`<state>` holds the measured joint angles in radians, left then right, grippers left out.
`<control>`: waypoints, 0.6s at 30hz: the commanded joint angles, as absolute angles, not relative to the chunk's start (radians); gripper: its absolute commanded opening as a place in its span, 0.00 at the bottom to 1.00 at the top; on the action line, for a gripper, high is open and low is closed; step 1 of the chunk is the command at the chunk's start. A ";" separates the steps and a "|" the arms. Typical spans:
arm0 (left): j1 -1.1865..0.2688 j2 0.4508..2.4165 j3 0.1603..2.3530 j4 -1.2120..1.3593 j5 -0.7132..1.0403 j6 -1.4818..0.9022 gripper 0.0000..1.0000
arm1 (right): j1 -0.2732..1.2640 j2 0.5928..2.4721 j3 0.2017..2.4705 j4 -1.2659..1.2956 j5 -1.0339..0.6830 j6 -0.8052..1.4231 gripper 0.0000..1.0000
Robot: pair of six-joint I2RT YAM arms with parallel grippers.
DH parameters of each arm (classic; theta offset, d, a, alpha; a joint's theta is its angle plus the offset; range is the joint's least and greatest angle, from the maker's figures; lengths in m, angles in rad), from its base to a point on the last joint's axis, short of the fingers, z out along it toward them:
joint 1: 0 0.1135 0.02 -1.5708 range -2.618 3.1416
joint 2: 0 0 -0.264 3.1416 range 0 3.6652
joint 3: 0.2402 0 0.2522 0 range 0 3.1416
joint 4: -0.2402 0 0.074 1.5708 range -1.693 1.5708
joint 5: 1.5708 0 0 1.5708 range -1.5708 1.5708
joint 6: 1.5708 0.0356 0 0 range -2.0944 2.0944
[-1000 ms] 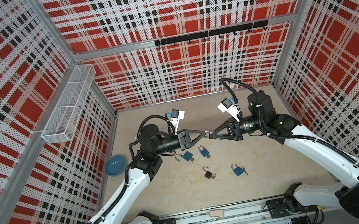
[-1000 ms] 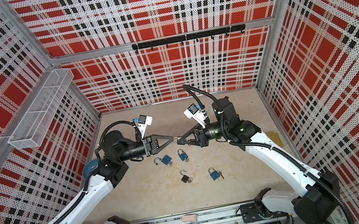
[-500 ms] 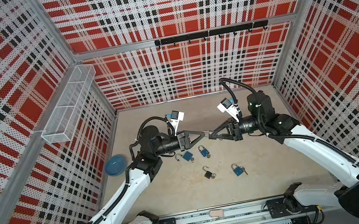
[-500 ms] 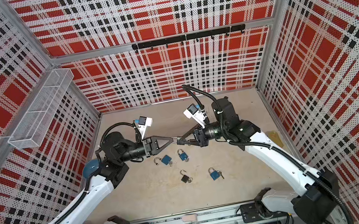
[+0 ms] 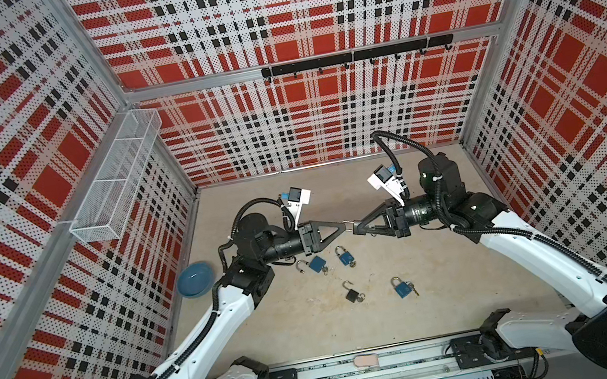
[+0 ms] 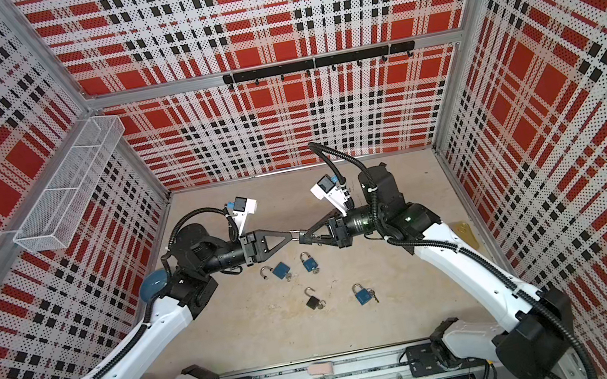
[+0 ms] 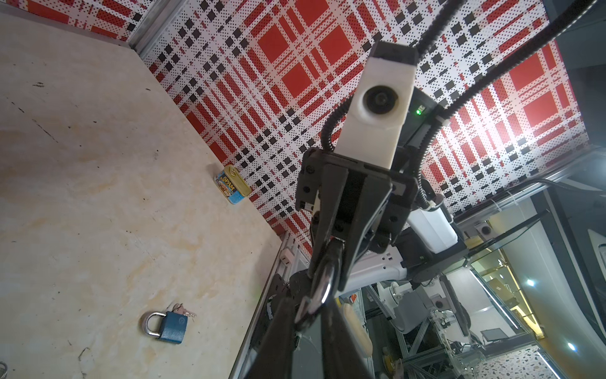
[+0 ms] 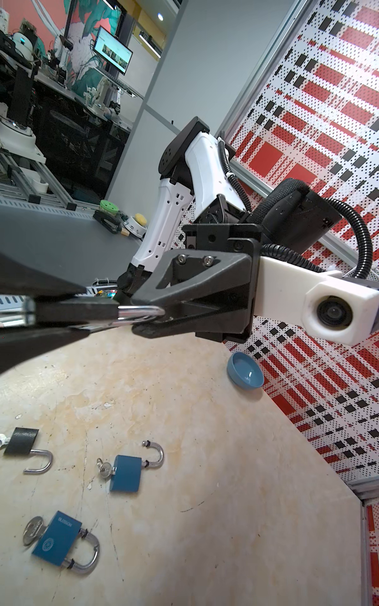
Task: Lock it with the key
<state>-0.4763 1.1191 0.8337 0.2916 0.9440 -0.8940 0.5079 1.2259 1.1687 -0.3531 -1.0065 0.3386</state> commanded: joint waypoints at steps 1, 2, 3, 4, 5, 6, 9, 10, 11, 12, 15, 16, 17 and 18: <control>-0.469 1.101 0.834 0.353 0.965 -0.925 0.21 | 0.504 1.230 1.172 -0.301 -1.028 0.338 0.00; -0.469 1.103 0.834 0.355 0.965 -0.929 0.21 | 0.504 1.230 1.171 -0.299 -1.029 0.338 0.00; -0.469 1.104 0.833 0.357 0.966 -0.928 0.21 | 0.504 1.230 1.172 -0.300 -1.030 0.337 0.00; -0.468 1.104 0.834 0.359 0.966 -0.929 0.21 | 0.505 1.231 1.172 -0.300 -1.029 0.337 0.00; -0.468 1.107 0.833 0.360 0.965 -0.929 0.20 | 0.505 1.231 1.171 -0.300 -1.029 0.337 0.00; -0.469 1.108 0.831 0.359 0.966 -0.929 0.19 | 0.505 1.230 1.172 -0.301 -1.029 0.337 0.00; -0.472 1.114 0.828 0.361 0.966 -0.931 0.14 | 0.505 1.228 1.170 -0.298 -1.029 0.339 0.00; -0.473 1.116 0.827 0.362 0.966 -0.931 0.11 | 0.504 1.229 1.170 -0.294 -1.031 0.342 0.00; -0.473 1.117 0.827 0.361 0.966 -0.931 0.07 | 0.505 1.229 1.169 -0.291 -1.035 0.345 0.00; -0.474 1.118 0.825 0.362 0.966 -0.931 0.04 | 0.504 1.229 1.169 -0.288 -1.040 0.350 0.00; -0.474 1.120 0.821 0.364 0.966 -0.926 0.00 | 0.505 1.227 1.163 -0.258 -1.055 0.375 0.00; -0.473 1.120 0.817 0.363 0.962 -0.925 0.00 | 0.504 1.226 1.159 -0.242 -1.063 0.391 0.00; -0.475 1.121 0.814 0.363 0.960 -0.923 0.00 | 0.503 1.226 1.156 -0.224 -1.074 0.406 0.00; -0.475 1.121 0.813 0.363 0.959 -0.920 0.00 | 0.503 1.227 1.154 -0.208 -1.085 0.421 0.00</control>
<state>-0.4767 1.1194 0.8299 0.3443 0.9535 -0.9169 0.5064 1.2293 1.1625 -0.3195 -1.0313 0.3828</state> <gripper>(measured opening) 0.076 0.140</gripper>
